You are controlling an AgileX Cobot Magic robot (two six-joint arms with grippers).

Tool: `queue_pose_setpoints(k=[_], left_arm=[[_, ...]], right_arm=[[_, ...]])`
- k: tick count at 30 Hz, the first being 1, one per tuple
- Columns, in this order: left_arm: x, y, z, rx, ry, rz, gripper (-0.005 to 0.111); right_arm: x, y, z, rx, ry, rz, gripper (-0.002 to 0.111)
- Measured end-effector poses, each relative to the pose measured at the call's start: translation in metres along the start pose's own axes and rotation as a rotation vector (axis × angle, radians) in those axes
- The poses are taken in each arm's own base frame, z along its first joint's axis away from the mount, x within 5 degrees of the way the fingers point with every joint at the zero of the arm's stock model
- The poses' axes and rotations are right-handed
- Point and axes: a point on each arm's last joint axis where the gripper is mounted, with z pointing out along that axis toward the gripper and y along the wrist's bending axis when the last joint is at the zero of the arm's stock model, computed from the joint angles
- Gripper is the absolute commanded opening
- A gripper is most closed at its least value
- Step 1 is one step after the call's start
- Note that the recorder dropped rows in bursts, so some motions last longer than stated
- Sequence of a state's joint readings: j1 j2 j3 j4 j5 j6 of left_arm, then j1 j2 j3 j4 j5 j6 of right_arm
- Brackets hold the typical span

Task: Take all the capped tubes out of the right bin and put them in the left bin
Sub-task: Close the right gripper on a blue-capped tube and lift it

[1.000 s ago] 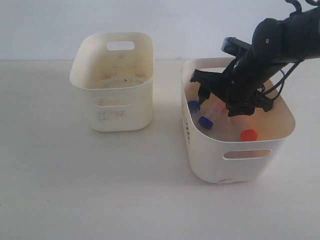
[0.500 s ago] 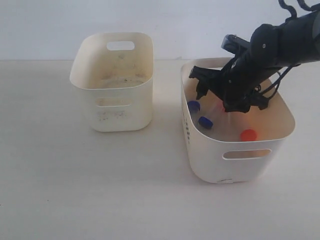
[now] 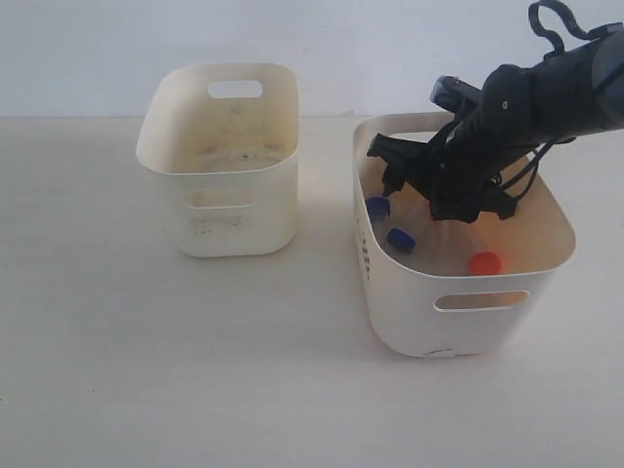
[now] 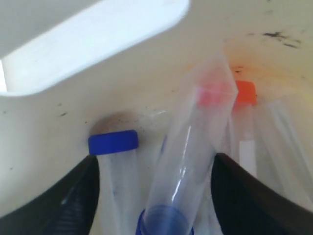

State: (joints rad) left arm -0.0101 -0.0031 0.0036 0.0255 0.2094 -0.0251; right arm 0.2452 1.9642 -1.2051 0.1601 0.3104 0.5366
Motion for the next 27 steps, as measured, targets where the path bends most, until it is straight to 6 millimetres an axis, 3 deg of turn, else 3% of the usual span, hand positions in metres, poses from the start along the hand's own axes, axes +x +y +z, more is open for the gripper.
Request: queue_pose_setpoints(k=[4, 10, 18, 22, 24, 26, 27], left_arm=[[0.000, 0.000, 0.000, 0.000, 0.000, 0.000, 0.004], [0.000, 0.000, 0.000, 0.000, 0.000, 0.000, 0.004], [0.000, 0.000, 0.000, 0.000, 0.000, 0.000, 0.004], [0.000, 0.000, 0.000, 0.000, 0.000, 0.000, 0.004], [0.000, 0.000, 0.000, 0.000, 0.000, 0.000, 0.004], [0.000, 0.000, 0.000, 0.000, 0.000, 0.000, 0.004], [0.000, 0.000, 0.000, 0.000, 0.000, 0.000, 0.004]], right_arm=[[0.000, 0.000, 0.000, 0.002, 0.002, -0.007, 0.051], [0.002, -0.002, 0.000, 0.018, 0.026, -0.014, 0.061], [0.004, -0.002, 0.000, 0.025, 0.039, -0.020, 0.060], [0.009, -0.007, 0.012, 0.047, 0.069, -0.028, 0.060], [0.012, -0.008, 0.018, 0.051, 0.081, -0.023, 0.051], [0.012, -0.008, 0.018, 0.049, 0.076, -0.025, 0.033], [0.012, -0.008, 0.019, 0.051, 0.078, -0.026, 0.019]])
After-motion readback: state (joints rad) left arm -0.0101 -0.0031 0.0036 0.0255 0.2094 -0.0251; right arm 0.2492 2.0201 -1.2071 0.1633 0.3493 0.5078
